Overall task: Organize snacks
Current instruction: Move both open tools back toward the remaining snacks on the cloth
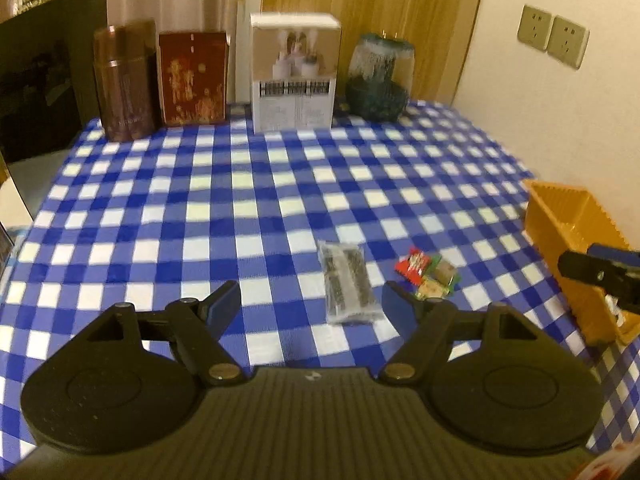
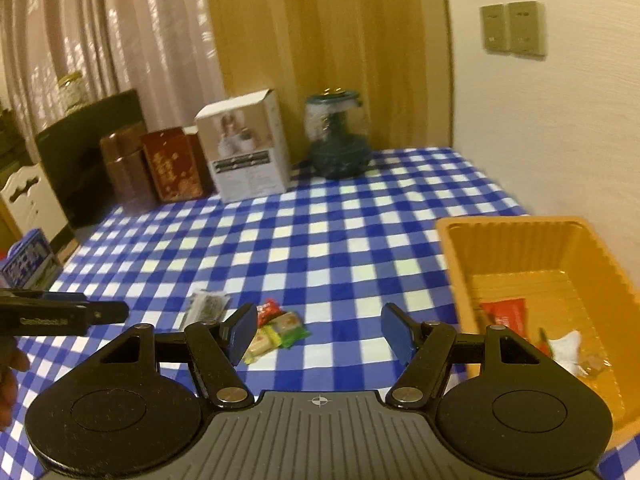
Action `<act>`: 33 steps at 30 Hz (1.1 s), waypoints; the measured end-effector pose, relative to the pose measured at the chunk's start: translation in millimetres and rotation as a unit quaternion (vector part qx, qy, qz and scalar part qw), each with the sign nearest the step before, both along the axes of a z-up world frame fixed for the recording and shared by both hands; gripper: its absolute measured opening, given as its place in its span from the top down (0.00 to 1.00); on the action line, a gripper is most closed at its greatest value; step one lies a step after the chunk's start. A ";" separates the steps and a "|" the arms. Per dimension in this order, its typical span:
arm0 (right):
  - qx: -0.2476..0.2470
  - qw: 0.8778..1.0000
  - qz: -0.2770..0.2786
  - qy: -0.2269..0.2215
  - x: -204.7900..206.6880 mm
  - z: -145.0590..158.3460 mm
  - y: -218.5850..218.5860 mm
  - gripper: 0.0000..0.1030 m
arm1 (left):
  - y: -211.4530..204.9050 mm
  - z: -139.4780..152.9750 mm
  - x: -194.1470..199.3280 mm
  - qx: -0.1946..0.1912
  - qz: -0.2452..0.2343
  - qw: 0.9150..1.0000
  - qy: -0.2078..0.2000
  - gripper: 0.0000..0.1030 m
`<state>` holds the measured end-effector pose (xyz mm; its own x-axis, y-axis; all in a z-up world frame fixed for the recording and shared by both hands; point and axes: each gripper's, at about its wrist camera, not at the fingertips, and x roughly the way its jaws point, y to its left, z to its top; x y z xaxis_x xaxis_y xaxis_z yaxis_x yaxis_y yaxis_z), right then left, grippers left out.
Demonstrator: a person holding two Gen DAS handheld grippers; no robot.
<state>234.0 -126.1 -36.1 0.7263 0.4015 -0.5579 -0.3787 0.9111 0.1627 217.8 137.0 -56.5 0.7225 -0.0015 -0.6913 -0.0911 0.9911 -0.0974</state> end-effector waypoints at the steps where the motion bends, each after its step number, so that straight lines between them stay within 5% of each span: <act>1: -0.002 1.000 0.004 0.001 0.7 -1.3 1.8 0.34 | -0.8 -4.1 2.0 0.000 -0.004 1.000 0.004 0.27; 24: -0.033 0.996 0.067 0.049 59.9 -51.1 35.5 0.34 | -10.5 -46.2 49.4 0.001 -0.032 0.999 0.024 0.28; 28: -0.036 0.995 0.076 0.060 71.4 -61.1 39.5 0.47 | -13.6 -48.2 51.2 0.004 -0.040 0.999 0.024 0.28; 33: -0.040 0.993 0.084 0.066 78.8 -69.4 44.5 0.51 | -12.2 -49.9 53.1 -0.001 -0.037 0.999 0.024 0.28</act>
<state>312.8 -81.6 -105.5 0.5709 0.4619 -0.6787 -0.5072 0.8485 0.1508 270.8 124.8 -106.5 0.6867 -0.0549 -0.7248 -0.0221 0.9951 -0.0964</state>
